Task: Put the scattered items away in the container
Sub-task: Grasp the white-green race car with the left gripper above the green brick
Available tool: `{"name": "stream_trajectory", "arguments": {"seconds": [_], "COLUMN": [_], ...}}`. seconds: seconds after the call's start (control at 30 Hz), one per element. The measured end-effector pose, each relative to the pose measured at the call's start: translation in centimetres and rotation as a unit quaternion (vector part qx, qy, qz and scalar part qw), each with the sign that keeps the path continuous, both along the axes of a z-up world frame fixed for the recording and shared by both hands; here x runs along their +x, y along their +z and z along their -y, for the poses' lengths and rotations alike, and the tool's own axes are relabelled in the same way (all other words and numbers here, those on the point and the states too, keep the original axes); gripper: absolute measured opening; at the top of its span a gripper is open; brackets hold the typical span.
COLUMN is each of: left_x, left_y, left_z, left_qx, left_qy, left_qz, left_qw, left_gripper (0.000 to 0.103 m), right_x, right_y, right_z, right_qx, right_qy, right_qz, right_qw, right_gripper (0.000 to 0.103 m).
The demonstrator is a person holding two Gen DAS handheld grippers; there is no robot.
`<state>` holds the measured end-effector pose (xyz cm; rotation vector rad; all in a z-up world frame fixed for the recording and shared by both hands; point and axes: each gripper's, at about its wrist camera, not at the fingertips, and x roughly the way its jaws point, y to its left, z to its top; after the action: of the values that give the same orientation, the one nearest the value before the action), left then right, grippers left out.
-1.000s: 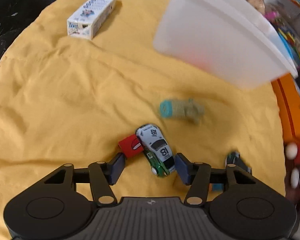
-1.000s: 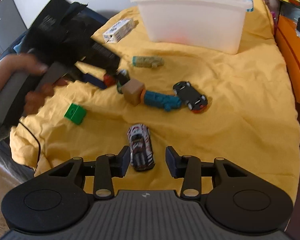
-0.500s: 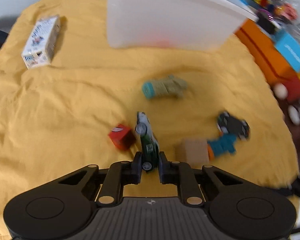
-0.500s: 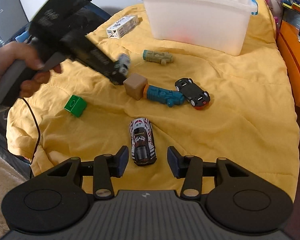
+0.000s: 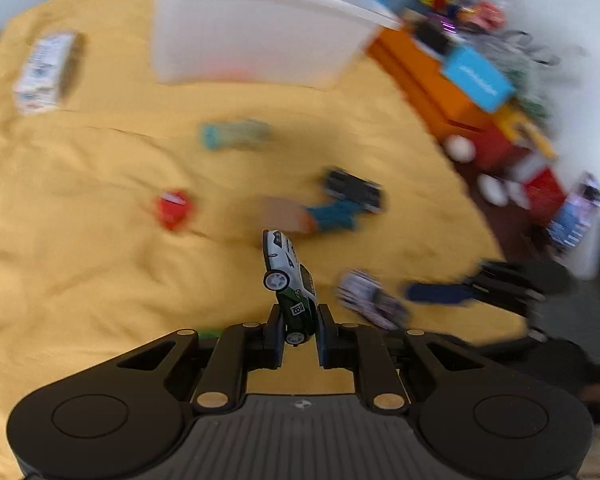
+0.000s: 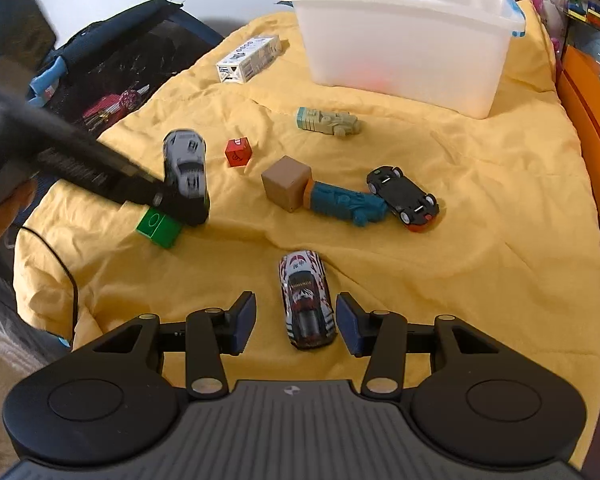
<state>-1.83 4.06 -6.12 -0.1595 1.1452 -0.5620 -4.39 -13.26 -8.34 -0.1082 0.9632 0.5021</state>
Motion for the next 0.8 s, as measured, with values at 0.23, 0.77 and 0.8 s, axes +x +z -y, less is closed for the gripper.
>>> {"name": "stream_trajectory", "arguments": {"seconds": [0.23,0.77,0.8], "left_x": [-0.2,-1.8,-1.7], "left_y": [-2.9,-2.2,-2.5], "left_z": [2.5,6.0,5.6], "left_qx": [0.043,0.165,0.156], "left_qy": [-0.068,-0.017,-0.009], "left_qz": [-0.046,0.017,0.012], "left_qw": [0.9957,0.986,0.9876], "left_gripper": [0.027,0.051,0.05], "right_x": [0.2,0.0,0.1], "right_y": [-1.3,-2.1,-2.1], "right_z": [-1.0,-1.4,-1.3], "right_qx": [-0.047,-0.067,-0.065], "right_qy": [0.004,0.027,0.028], "right_qz": [0.006,0.024,0.023], "right_qw": [0.999,0.997,0.997], "right_gripper": [0.048,0.047,0.047]}}
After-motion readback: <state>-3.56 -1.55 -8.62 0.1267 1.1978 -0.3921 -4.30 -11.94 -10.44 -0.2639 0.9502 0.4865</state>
